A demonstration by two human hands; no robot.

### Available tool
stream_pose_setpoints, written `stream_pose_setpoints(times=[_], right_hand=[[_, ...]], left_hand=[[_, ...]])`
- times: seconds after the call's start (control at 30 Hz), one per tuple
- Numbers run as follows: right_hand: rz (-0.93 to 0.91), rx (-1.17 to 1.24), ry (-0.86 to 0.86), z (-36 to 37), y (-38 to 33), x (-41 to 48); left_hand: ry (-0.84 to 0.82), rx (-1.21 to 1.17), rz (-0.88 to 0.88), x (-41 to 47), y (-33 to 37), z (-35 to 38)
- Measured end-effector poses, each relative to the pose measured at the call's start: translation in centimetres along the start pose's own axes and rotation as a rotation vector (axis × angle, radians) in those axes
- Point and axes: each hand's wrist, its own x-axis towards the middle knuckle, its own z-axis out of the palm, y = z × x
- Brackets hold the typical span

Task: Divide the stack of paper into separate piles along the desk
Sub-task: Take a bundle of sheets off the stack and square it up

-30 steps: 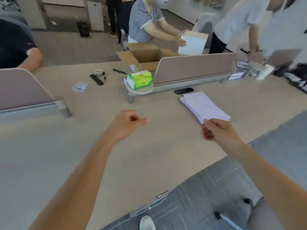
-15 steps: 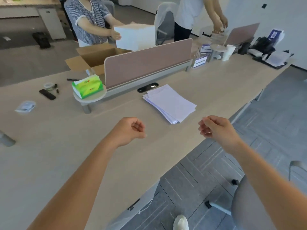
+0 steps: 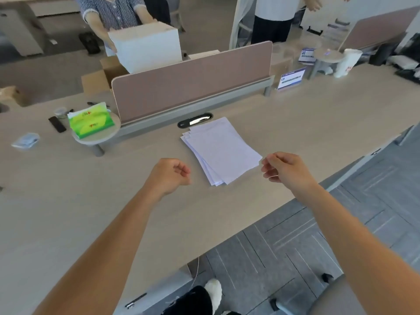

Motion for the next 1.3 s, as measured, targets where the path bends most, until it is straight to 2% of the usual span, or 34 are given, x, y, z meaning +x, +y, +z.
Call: stream_pose_setpoints(times=[0.4, 0.67, 0.83, 0.97, 1.3], right_hand=[[0.094, -0.292, -0.126, -0.7, -2.1, 18.4], [0.145, -0.487, -0.269, 1.0, 1.0, 29.9], [0.152, -0.585, -0.381, 2.4, 4.5, 36.8], [0.194, -0.655, -0.469, 3.0, 6.5, 39.6], [0.27, -0.647, -0.637, 4.2, 6.4, 41.5]], left_hand=[[0.016, -0.162, -0.206, 16.3, -0.5, 5.4], [0.122, -0.196, -0.464, 23.5, -4.0, 8.1], [0.179, -0.295, -0.717, 26.3, -4.3, 11.2], [0.234, -0.399, -0.876, 27.5, -4.7, 13.8], [0.315, -0.22, -0.979, 28.9, -3.8, 16.2]])
